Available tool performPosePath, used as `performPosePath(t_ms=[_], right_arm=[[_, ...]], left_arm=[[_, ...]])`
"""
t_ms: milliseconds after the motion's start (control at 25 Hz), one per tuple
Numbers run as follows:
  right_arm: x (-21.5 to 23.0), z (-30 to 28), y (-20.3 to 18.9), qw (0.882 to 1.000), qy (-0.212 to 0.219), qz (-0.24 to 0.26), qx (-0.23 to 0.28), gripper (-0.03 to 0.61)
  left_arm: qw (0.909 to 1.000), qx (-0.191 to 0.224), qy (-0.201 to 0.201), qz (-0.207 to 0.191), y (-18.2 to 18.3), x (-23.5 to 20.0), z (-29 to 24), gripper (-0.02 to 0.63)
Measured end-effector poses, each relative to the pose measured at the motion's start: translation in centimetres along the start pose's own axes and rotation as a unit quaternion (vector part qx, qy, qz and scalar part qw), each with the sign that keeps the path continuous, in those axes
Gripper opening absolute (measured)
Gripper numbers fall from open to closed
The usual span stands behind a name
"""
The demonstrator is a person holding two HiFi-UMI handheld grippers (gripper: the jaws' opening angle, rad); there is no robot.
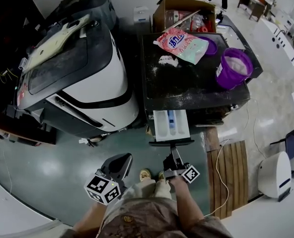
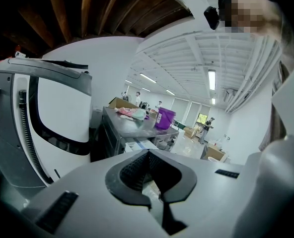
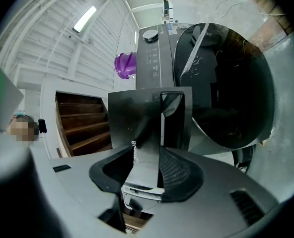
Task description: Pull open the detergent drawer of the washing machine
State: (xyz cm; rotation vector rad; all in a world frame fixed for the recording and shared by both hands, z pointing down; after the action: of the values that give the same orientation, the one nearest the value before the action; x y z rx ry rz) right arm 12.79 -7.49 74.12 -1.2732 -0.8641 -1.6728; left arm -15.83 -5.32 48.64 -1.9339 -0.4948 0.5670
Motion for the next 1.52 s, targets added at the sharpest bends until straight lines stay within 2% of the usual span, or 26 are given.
performPosePath(t_ms=[200,400,600,760,960,1120,1200,1440,1520], right_arm=[[-1.1,0.9,0.5,1.0,-0.017,0.013,-0.019,0.15],[-4.5,0.8,1.3,0.997,-0.017,0.053,-0.053,0.145],[-10.7,0.3,3.0,0.99,0.0,0.124,-0.06,0.11],[-16.0,-0.4,4.1,0.98,0.021,0.184,-0.07,0.097],[-20.7,0.3,5.3,0.97,-0.006,0.237,-0.062,0.067],[-24.1,0.4,5.2,0.952,-0.034,0.298,-0.064,0.034],[-25.5,0.3,4.8,0.939,-0.05,0.335,-0.065,-0.009],[-28.3,-0.1,3.2,0.894,-0.104,0.43,-0.071,-0.012],[-28.9,-0.3,2.6,0.87,-0.123,0.472,-0.073,-0.011]], left_arm=[[0.9999,0.004,-0.015,0.003,0.2,0.2,-0.6,0.02],[0.9995,0.014,-0.029,0.008,0.6,0.4,-1.4,0.02],[0.9984,0.024,-0.051,0.004,1.5,0.8,-2.0,0.02],[0.9973,0.035,-0.064,0.002,2.2,0.9,-2.0,0.02],[0.9955,0.056,-0.077,-0.001,3.5,1.2,-2.3,0.02],[0.9946,0.069,-0.077,-0.005,4.4,1.0,-2.4,0.02],[0.9945,0.075,-0.072,-0.011,4.5,0.8,-2.5,0.02],[0.9948,0.085,-0.056,-0.009,4.1,0.3,-2.1,0.02],[0.9946,0.09,-0.051,-0.006,4.1,0.0,-2.0,0.02]])
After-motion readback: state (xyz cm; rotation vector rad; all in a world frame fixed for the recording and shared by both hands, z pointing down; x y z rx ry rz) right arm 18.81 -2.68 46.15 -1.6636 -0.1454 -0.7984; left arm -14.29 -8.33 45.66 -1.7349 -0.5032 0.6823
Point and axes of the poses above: the fingertips, and each gripper's own axes: z backward along the fingers, x to its right, y out of its top, the point moved 10 cm from there along z, backward along the fingers, and after that the axes turned 8 degrees about -z, right-handed, at the moved point
